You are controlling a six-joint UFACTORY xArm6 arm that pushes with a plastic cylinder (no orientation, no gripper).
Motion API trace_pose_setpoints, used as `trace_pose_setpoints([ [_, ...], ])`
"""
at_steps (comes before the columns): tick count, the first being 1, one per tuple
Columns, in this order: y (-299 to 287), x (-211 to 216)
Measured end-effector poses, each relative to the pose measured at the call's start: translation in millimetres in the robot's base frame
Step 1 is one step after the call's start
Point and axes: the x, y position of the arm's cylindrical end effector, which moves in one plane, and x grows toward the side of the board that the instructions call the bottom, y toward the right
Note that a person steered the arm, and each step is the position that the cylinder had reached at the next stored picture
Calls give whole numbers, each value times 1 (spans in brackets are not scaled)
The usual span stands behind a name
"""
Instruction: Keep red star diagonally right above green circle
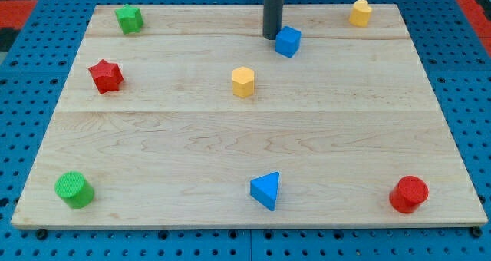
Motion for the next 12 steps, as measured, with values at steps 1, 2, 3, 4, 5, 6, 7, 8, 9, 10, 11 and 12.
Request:
trace_pose_setpoints([
  [1, 24, 3],
  [2, -24, 6],
  [3, -80, 7],
  [4, -136, 11],
  [5, -189, 25],
  [6, -252, 36],
  [7, -283, 55],
  [8, -287, 73],
  [9, -285, 92],
  [10, -279, 117],
  [11, -279, 141],
  [12, -303, 154],
])
